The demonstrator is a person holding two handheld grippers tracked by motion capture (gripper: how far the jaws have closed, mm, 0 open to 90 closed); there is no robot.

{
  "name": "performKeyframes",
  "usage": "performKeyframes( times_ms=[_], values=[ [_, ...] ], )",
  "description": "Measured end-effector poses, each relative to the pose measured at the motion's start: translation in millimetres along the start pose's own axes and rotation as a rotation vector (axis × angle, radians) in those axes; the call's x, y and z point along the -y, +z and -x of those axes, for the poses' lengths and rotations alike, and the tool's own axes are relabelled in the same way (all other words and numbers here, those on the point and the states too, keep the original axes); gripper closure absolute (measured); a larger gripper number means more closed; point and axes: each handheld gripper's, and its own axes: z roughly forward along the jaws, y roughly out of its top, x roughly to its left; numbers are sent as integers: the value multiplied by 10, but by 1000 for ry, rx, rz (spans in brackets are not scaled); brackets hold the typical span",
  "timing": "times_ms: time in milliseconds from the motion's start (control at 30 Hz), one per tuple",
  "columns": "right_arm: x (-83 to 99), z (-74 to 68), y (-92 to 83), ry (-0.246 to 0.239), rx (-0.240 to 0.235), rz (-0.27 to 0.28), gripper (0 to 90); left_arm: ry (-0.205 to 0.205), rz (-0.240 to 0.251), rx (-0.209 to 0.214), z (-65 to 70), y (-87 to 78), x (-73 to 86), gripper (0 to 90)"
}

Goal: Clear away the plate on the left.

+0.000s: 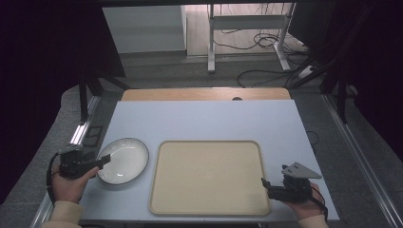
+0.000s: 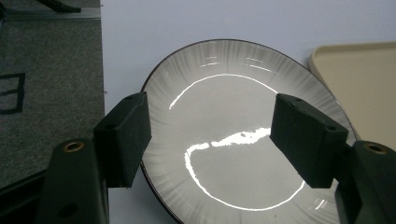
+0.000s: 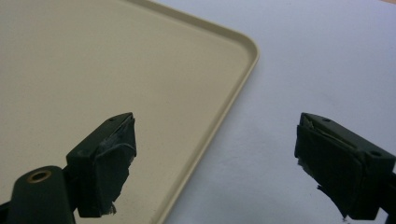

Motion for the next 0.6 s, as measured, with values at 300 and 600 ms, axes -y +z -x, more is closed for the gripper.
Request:
performKeyframes(
  times_ms=[300, 600],
  values=[
    [6, -1, 14, -2, 0, -7, 131, -34, -21, -29, -152, 110, -31, 288],
    [12, -1, 33, -1, 0, -16, 131, -54, -48, -48, -266, 260, -61, 310]
  ],
)
